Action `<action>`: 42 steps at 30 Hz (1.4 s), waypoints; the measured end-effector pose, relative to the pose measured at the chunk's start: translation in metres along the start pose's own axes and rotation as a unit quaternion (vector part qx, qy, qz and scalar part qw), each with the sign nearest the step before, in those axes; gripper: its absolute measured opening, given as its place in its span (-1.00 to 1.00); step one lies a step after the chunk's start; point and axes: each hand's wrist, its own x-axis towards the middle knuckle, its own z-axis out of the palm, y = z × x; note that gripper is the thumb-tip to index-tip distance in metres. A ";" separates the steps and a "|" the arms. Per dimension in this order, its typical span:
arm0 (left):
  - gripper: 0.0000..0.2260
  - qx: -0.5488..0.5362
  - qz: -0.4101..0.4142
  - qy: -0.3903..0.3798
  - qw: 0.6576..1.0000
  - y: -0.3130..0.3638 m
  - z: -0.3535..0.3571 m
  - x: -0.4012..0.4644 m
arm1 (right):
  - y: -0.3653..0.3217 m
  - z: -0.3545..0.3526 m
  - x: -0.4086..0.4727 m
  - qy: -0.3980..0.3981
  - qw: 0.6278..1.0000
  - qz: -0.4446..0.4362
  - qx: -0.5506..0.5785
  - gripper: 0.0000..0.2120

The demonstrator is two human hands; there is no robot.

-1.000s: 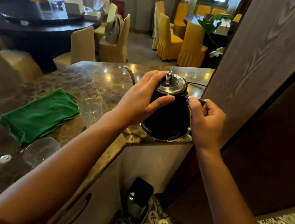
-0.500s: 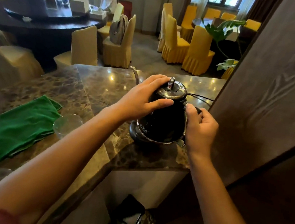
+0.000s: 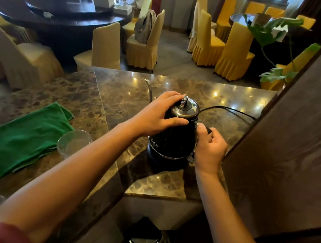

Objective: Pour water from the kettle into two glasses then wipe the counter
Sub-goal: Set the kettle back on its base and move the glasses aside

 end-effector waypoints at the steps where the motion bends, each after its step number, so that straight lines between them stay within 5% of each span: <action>1: -0.29 -0.002 -0.001 0.001 1.000 0.000 0.003 0.000 | 0.001 -0.002 0.000 0.003 1.000 -0.001 0.000 -0.53; 26: -0.32 -0.040 -0.027 0.043 0.998 -0.005 0.026 -0.015 | 0.011 -0.013 0.005 -0.055 0.998 0.013 -0.034 -0.54; 42: -0.29 -0.015 -0.035 0.043 0.998 -0.002 0.034 -0.022 | 0.008 -0.017 -0.005 -0.067 0.996 0.017 -0.061 -0.35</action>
